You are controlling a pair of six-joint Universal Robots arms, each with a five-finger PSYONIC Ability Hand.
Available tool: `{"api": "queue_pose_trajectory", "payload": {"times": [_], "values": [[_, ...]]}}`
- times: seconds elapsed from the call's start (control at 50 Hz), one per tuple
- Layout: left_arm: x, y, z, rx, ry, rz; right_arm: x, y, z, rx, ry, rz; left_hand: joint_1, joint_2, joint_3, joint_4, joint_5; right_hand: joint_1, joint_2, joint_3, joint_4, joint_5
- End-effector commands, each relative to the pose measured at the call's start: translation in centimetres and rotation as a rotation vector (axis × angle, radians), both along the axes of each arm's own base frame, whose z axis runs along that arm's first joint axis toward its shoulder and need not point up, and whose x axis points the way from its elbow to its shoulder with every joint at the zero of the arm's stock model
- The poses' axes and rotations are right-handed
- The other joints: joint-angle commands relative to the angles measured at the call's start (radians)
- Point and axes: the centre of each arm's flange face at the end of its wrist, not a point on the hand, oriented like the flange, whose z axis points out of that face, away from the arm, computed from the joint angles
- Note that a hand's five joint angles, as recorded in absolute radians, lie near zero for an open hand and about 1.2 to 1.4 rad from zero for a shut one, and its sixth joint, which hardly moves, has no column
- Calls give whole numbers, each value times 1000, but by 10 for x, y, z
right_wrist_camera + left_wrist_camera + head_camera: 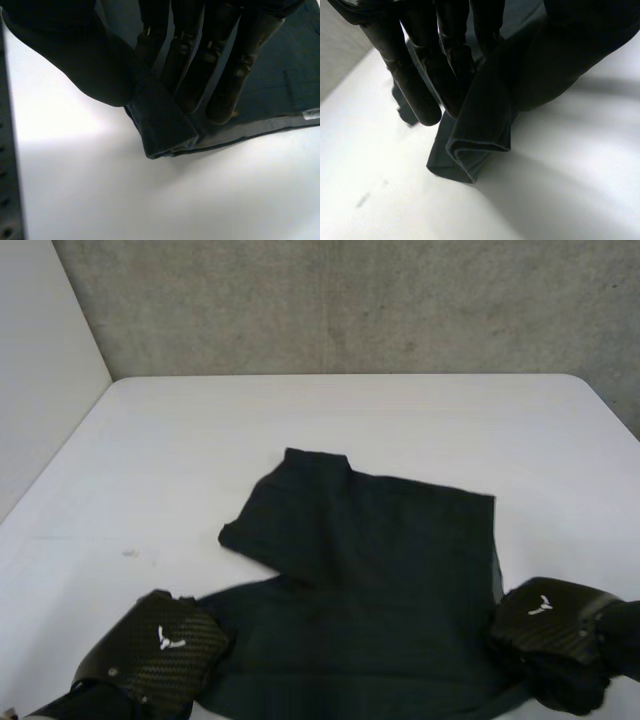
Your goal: Fold the shorts.
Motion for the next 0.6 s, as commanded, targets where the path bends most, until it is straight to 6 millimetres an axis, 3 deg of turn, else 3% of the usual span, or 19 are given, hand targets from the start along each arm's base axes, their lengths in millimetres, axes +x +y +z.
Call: {"api": "queue_pose_trajectory", "payload": {"times": [0.02,0.08,0.18,0.24,0.26,0.4,0.48,0.56,0.6], "values": [[-12,-26,-11,11,-6,27,-13,-19,3,-45,-22,-42,280,201,210,198,230,421,235,210,204,236],[-22,-46,-15,-35,-4,32,-11,-32,-1,-74,-63,-55,280,201,210,198,230,421,235,210,204,236],[-60,-97,-22,-199,5,-15,-8,-77,-16,-98,-160,-175,280,201,210,198,230,421,235,210,204,236],[-79,-121,-23,-284,19,-31,-3,-92,-21,-125,-173,-211,280,201,210,198,230,421,235,210,204,236],[-93,-138,-24,-348,27,-42,1,-100,-23,-152,-174,-226,280,201,210,198,230,421,235,210,204,236],[-144,-204,-37,-548,20,-65,27,-138,-33,-370,-175,-291,280,201,210,198,230,421,235,210,204,236],[-164,-234,-56,-598,-3,-71,33,-160,-41,-492,-153,-329,280,201,210,198,230,421,235,210,204,236],[-166,-264,-77,-613,-17,-43,46,-176,-47,-596,-178,-321,280,201,210,198,230,421,235,210,204,236],[-167,-269,-86,-613,-18,-40,52,-182,-51,-632,-196,-308,280,201,210,198,230,421,235,210,204,236]]}}
